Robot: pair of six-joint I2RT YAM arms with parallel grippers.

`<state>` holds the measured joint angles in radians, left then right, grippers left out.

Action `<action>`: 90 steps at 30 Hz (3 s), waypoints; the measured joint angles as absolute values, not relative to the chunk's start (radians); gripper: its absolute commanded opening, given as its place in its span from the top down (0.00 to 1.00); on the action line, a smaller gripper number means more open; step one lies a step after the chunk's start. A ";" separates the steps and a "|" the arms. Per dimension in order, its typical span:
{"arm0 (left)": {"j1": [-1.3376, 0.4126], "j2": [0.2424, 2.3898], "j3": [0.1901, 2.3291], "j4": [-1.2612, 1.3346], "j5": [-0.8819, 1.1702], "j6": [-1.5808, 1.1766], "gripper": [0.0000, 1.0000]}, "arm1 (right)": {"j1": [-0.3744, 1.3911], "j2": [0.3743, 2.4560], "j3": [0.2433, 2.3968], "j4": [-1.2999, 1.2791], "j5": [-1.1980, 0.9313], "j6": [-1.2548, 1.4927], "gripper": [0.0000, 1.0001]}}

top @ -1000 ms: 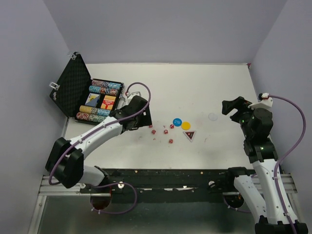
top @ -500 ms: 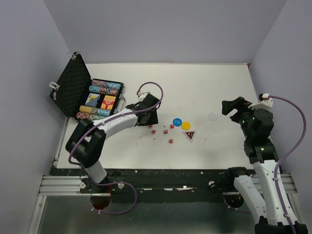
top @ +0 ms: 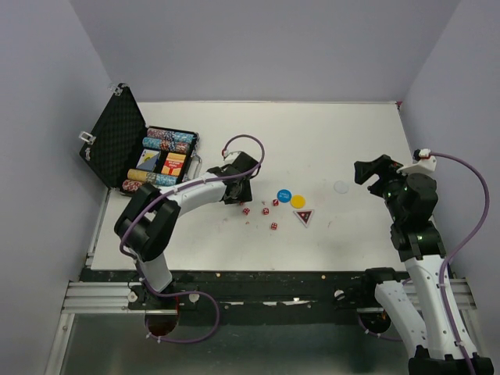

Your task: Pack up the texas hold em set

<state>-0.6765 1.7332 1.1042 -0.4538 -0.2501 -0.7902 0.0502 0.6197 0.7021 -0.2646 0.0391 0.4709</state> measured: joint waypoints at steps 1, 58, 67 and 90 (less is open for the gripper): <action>-0.677 1.735 1.104 -0.453 -0.250 -0.791 0.48 | 0.050 0.621 0.702 -0.265 0.039 0.471 0.07; -0.716 1.799 1.151 -0.514 -0.265 -0.619 0.55 | 0.050 0.626 0.702 -0.265 0.035 0.471 0.07; -0.722 1.801 1.165 -0.540 -0.291 -0.626 0.60 | 0.050 0.626 0.702 -0.265 0.031 0.471 0.07; -0.722 1.824 1.203 -0.541 -0.304 -0.607 0.63 | 0.050 0.628 0.702 -0.265 0.028 0.471 0.07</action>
<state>-0.7223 1.8240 1.2030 -0.5411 -0.3038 -0.6067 0.0502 0.6281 0.7021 -0.2646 0.0277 0.4709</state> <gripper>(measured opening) 0.383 0.930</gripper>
